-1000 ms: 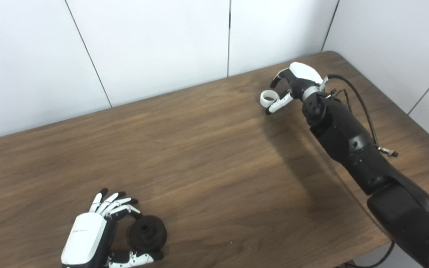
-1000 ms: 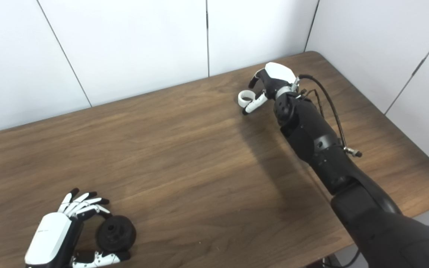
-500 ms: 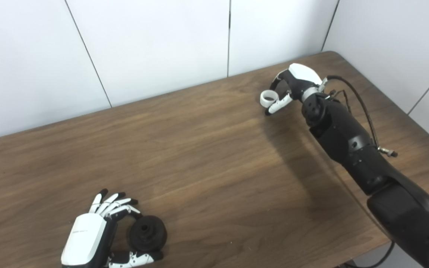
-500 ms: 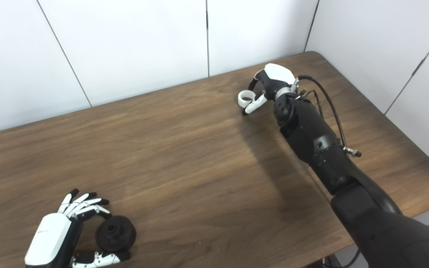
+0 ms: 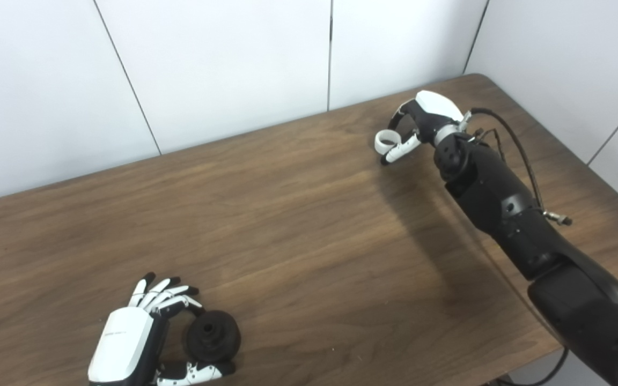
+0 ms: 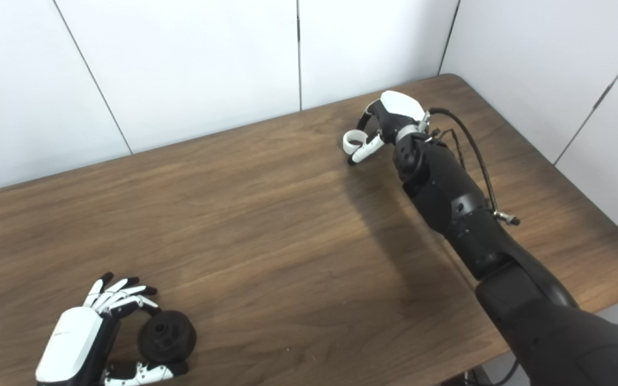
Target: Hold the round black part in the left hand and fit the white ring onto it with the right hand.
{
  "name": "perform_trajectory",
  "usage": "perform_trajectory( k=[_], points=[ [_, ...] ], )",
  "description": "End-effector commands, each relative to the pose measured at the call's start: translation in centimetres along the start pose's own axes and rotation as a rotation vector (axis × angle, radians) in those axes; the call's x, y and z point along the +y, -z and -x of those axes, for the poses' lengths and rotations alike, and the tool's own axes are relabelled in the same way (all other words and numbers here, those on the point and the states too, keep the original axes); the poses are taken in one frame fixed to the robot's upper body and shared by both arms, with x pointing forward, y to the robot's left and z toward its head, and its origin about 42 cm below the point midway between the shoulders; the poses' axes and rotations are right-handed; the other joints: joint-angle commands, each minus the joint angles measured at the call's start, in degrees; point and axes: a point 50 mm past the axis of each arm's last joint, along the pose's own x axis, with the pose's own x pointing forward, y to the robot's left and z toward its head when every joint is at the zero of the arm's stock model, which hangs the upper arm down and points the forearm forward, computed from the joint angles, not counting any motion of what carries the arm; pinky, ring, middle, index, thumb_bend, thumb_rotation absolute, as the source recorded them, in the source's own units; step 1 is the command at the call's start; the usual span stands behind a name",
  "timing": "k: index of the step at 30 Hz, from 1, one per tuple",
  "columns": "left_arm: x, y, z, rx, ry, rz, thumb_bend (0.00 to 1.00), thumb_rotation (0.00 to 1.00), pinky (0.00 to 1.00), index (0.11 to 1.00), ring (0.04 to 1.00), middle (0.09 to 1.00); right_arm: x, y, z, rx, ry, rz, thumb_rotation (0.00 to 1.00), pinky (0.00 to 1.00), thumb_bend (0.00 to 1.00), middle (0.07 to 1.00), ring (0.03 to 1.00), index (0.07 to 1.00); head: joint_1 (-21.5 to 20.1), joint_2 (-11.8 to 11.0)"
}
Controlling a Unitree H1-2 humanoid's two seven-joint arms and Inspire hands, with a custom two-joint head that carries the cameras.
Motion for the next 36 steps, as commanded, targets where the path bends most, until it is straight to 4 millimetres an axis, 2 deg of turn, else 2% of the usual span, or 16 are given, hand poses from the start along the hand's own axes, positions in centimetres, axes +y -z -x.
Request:
perform_trajectory(
  k=[1,9,10,13,36],
  points=[
    [-0.16,0.32,0.47,0.007,0.032,-0.016,0.52,0.05,1.0,0.483,0.878,0.766,-3.19,-1.14,-0.83,-0.017,0.078,0.002,0.25,0.89,0.76,0.863,0.947,0.633,0.0,0.0],
    [-0.13,0.23,0.46,0.007,0.029,-0.01,0.52,0.05,1.0,0.482,0.874,0.763,-2.88,-1.36,-0.64,-0.02,0.082,-0.017,0.22,0.87,0.77,0.866,0.935,0.6,0.0,0.2],
    [-0.13,0.2,0.47,0.007,0.029,-0.01,0.52,0.05,1.0,0.482,0.873,0.762,-2.84,-1.37,-0.64,-0.021,0.082,-0.013,0.18,0.87,0.62,0.865,0.934,0.537,0.0,0.2],
    [-0.14,0.15,0.49,0.004,0.03,-0.012,0.52,0.05,1.0,0.482,0.874,0.763,-2.78,-1.39,-0.65,-0.022,0.081,0.001,0.15,0.86,0.53,0.862,0.931,0.497,0.0,0.2],
    [-0.09,0.02,0.47,0.005,0.032,-0.014,0.52,0.05,1.0,0.483,0.878,0.764,-2.3,-0.41,-0.57,0.004,0.082,-0.016,0.14,0.86,0.52,0.848,0.917,0.489,-0.1,0.5]
  ],
)
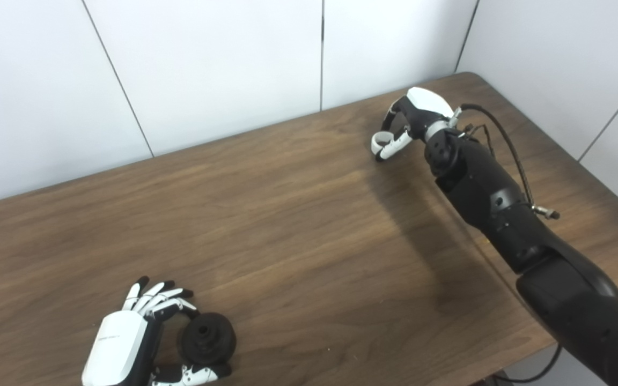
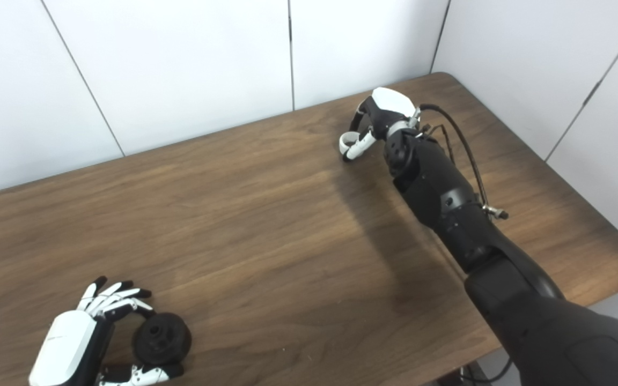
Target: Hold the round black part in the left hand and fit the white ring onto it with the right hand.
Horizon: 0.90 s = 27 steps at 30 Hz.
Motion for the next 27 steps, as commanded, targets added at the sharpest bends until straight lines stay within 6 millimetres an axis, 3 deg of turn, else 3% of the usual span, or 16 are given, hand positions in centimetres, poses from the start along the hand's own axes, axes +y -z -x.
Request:
perform_trajectory(
  k=[1,9,14,21,27],
  points=[
    [-0.1,0.1,0.5,0.003,0.03,-0.023,0.52,0.05,1.0,0.483,0.877,0.765,-2.3,-0.6,-0.3,-0.016,0.086,-0.005,0.14,0.85,0.52,0.836,0.904,0.488,0.0,0.1],
    [-0.2,-0.2,0.4,-0.002,0.028,-0.017,0.52,0.05,1.0,0.482,0.878,0.764,-2.1,-0.6,0.5,-0.07,0.085,0.018,0.13,0.83,0.52,0.801,0.873,0.486,0.6,0.3],
    [-0.2,-0.8,0.5,0.003,0.036,-0.019,0.52,0.05,1.0,0.482,0.878,0.764,-2.8,-2.0,2.1,-0.198,0.09,0.046,0.13,0.85,0.52,0.796,0.888,0.486,1.9,0.6],
    [-0.7,-1.6,0.3,0.004,0.038,-0.016,0.52,0.05,1.0,0.483,0.88,0.766,-3.6,-6.0,5.4,-0.397,0.084,0.114,0.13,0.86,0.52,0.788,0.898,0.486,5.9,1.5],
    [-1.4,-2.8,0.1,-0.003,0.02,-0.012,0.52,0.05,1.0,0.483,0.866,0.755,-4.2,-9.7,9.3,-0.566,0.052,0.142,0.13,0.83,0.52,0.785,0.89,0.486,13.6,2.6]
  ],
)
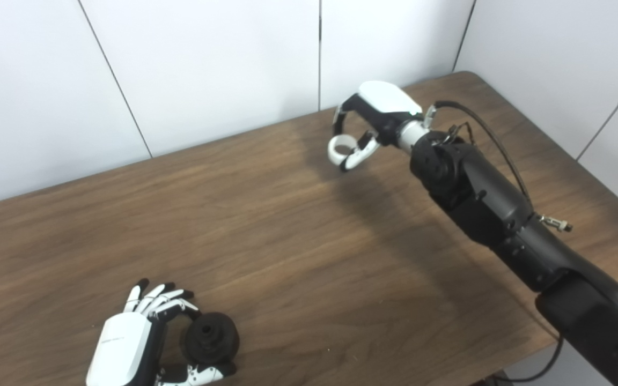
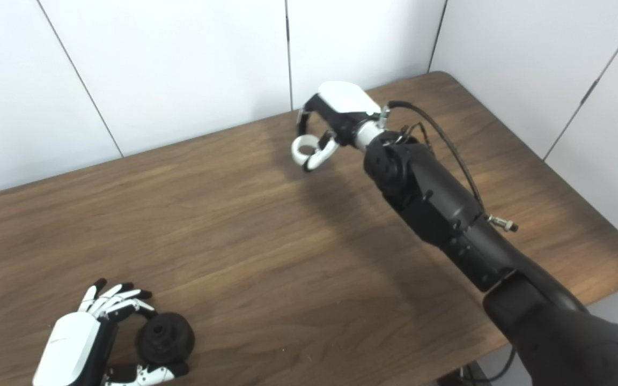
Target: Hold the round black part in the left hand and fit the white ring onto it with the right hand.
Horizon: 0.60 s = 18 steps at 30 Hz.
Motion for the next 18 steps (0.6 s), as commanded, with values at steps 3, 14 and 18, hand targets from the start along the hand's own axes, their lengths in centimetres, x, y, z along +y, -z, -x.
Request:
perform_trajectory(
  k=[3,14,18],
  points=[
    [-1.0,-1.7,0.0,-0.012,0.027,0.007,0.52,0.05,1.0,0.483,0.866,0.757,-2.8,-3.7,1.1,-0.141,0.031,0.032,0.13,0.81,0.52,0.782,0.888,0.485,3.4,0.5],
    [-2.2,-3.7,-0.7,0.01,0.029,0.013,0.52,0.05,1.0,0.484,0.888,0.769,-2.2,-8.7,4.7,-0.33,-0.093,-0.025,0.14,0.78,0.52,0.772,0.887,0.484,12.4,1.6],
    [-2.4,-4.1,-1.0,0.012,0.021,0.007,0.52,0.05,1.0,0.483,0.885,0.768,-1.3,-10.2,5.8,-0.398,-0.136,-0.025,0.14,0.78,0.52,0.781,0.898,0.484,13.6,2.0]
  ],
)
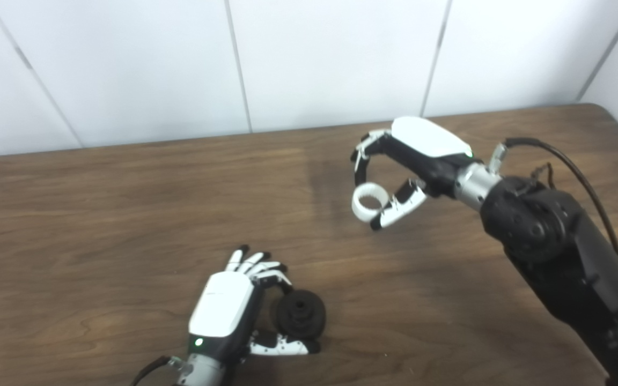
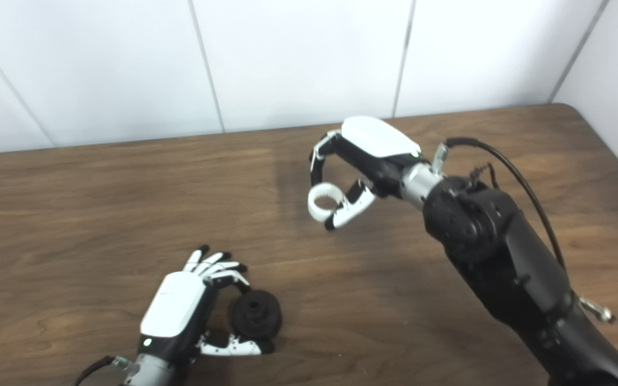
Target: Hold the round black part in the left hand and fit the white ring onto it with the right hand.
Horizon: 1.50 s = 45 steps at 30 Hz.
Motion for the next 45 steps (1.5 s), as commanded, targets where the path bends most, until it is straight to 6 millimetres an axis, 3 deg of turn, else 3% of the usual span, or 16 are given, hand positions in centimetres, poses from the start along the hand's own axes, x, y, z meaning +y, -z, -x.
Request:
perform_trajectory(
  k=[1,22,33,45],
  points=[
    [-0.6,-0.6,0.0,-0.009,0.029,-0.007,0.52,0.05,1.0,0.483,0.888,0.77,-0.9,-1.7,0.3,-0.083,0.035,0.03,0.14,0.77,0.52,0.783,0.901,0.484,0.4,0.3],
    [-0.6,-1.2,-0.6,-0.002,0.026,0.001,0.52,0.05,1.0,0.483,0.894,0.773,2.4,-6.8,1.4,-0.248,-0.066,-0.003,0.14,0.83,0.52,0.797,0.929,0.484,1.9,2.5],
    [-0.3,-1.6,-0.8,0.0,0.03,-0.004,0.52,0.05,1.0,0.483,0.889,0.773,3.8,-7.1,1.5,-0.249,-0.109,-0.022,0.13,0.84,0.52,0.799,0.933,0.484,2.5,3.4],
    [-0.4,-1.9,-0.8,0.003,0.024,-0.001,0.52,0.05,1.0,0.483,0.888,0.769,5.2,-6.0,1.2,-0.239,-0.13,-0.021,0.13,0.83,0.52,0.791,0.928,0.485,2.8,3.9]
  ],
)
